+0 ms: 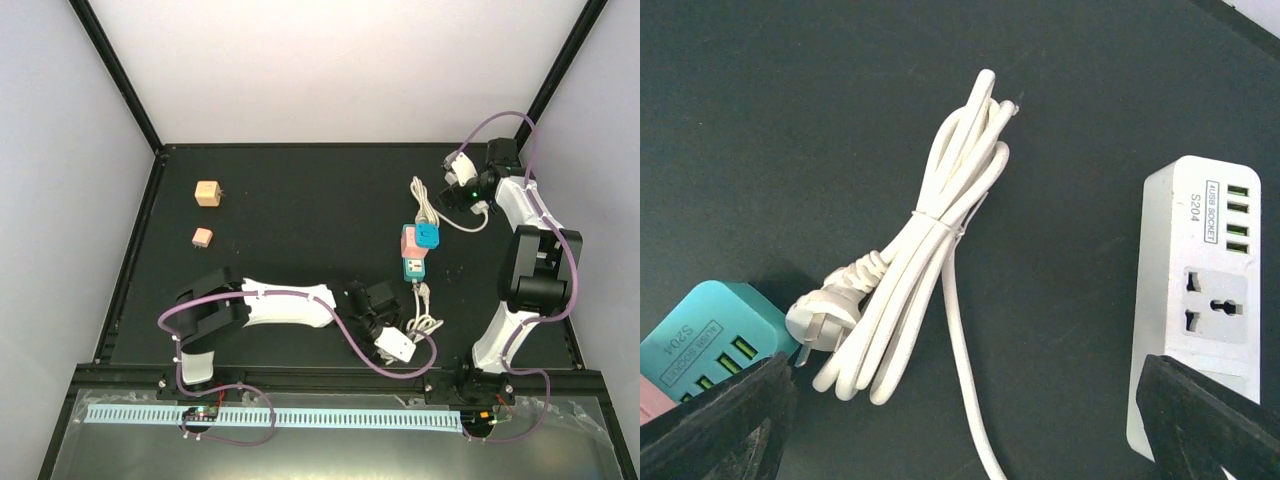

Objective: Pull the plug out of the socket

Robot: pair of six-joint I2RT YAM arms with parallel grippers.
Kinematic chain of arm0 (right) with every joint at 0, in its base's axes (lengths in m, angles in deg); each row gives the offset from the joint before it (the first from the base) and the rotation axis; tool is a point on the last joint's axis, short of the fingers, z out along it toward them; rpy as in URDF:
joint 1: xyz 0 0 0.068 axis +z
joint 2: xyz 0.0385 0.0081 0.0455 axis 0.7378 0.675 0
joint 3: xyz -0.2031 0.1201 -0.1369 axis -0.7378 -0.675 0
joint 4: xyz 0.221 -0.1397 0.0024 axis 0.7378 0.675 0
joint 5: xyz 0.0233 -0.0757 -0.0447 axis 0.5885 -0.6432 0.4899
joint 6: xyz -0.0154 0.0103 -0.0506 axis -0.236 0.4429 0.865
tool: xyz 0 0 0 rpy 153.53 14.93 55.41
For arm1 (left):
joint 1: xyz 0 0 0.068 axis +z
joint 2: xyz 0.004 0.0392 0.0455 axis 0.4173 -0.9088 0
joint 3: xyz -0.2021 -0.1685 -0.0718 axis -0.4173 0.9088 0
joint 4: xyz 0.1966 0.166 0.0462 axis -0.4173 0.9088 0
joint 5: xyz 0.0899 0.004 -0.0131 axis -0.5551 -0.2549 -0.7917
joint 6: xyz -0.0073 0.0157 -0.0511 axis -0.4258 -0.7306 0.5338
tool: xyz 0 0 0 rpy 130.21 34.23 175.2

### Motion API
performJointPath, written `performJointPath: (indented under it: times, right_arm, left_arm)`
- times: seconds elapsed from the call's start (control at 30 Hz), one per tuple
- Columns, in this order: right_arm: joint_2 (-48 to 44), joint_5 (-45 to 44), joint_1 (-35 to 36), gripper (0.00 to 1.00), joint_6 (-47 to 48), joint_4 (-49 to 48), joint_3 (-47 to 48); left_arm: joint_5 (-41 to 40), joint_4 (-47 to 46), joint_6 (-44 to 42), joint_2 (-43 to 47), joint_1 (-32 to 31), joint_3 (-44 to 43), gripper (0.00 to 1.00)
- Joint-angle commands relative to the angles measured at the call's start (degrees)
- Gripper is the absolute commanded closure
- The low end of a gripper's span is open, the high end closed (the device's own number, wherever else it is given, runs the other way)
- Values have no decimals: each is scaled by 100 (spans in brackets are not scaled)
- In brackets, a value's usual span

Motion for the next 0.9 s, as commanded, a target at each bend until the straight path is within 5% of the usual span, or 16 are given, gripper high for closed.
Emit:
performJointPath:
  times: [0.0, 0.1, 0.33, 0.6, 0.87]
  right_arm:
    - [-135, 274, -9, 5, -145, -91, -34]
    - [-128, 342, -14, 5, -186, -104, -43]
    - [-227, 323, -14, 5, -135, -143, -190]
    - [-217, 418, -9, 4, -178, -137, -194]
    - [-216, 394, -13, 5, -135, -113, -214]
  left_arm:
    - [-100, -347, 369, -155, -73, -262, 20]
    - [-315, -283, 403, -359, -132, -348, 22]
    - [-755, -159, 467, -288, 99, -98, 47]
    - [-874, -74, 395, 120, 550, 462, 64]
    - [-814, 308, 75, 619, 1471, 872, 87]
